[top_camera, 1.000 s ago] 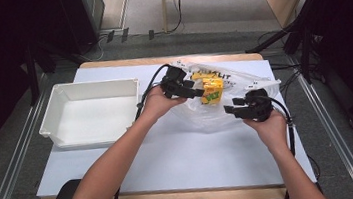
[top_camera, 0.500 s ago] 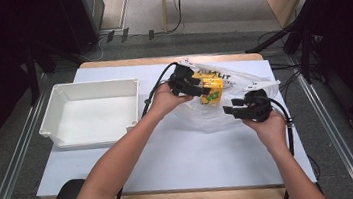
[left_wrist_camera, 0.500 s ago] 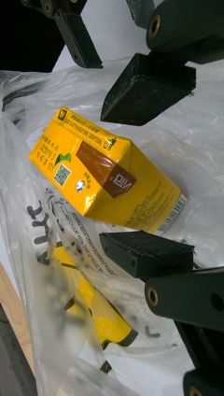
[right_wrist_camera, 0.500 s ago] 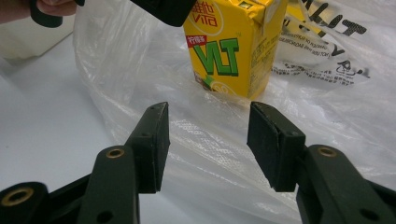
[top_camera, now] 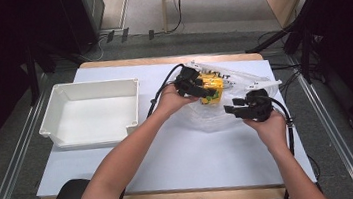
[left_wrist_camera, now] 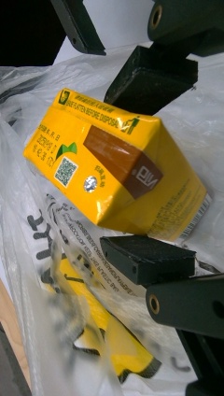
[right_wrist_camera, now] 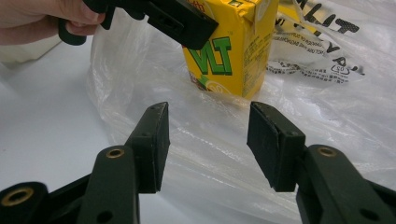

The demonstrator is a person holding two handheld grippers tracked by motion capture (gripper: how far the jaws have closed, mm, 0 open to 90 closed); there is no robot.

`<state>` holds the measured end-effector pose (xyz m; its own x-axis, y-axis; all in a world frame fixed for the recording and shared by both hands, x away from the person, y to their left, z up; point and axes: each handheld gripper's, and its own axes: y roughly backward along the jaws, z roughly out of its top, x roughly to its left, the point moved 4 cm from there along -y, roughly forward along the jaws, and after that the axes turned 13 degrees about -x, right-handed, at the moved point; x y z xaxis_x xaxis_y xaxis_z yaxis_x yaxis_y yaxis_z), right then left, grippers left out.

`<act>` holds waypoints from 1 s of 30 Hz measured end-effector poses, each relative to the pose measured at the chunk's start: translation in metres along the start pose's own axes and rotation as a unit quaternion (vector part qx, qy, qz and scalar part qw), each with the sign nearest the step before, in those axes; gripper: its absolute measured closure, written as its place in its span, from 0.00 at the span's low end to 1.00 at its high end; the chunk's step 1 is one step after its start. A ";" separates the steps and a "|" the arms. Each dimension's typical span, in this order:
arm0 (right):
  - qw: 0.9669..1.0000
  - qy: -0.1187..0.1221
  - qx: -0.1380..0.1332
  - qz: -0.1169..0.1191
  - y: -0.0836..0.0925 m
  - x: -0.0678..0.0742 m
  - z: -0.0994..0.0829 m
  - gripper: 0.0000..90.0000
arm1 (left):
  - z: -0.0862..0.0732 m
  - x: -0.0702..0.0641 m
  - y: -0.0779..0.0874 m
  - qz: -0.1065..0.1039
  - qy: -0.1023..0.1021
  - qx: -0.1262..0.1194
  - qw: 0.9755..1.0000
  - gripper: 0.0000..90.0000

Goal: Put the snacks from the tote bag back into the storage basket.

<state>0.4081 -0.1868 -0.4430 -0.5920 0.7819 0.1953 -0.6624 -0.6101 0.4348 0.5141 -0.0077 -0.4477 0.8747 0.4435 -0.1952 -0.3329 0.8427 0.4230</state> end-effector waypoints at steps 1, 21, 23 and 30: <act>1.000 0.001 0.000 0.000 0.000 0.000 0.000 0.56 | 0.000 0.000 -0.001 -0.004 -0.004 0.002 1.000 0.36; 1.000 -0.007 0.005 0.001 -0.005 -0.004 -0.006 0.56 | -0.004 -0.003 -0.014 -0.006 -0.038 0.002 0.999 0.51; 1.000 -0.006 0.005 0.001 -0.005 -0.004 -0.006 0.56 | -0.004 -0.005 -0.014 -0.001 -0.050 0.004 0.999 0.54; 1.000 -0.001 0.007 0.004 -0.009 -0.002 -0.008 0.56 | -0.003 -0.007 -0.014 0.009 -0.071 0.011 0.997 0.57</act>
<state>0.4110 -0.1837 -0.4542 -0.5966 0.7769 0.2012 -0.6503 -0.6149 0.4460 0.5112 -0.0215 -0.4546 0.9102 0.4098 -0.0606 -0.3430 0.8276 0.4445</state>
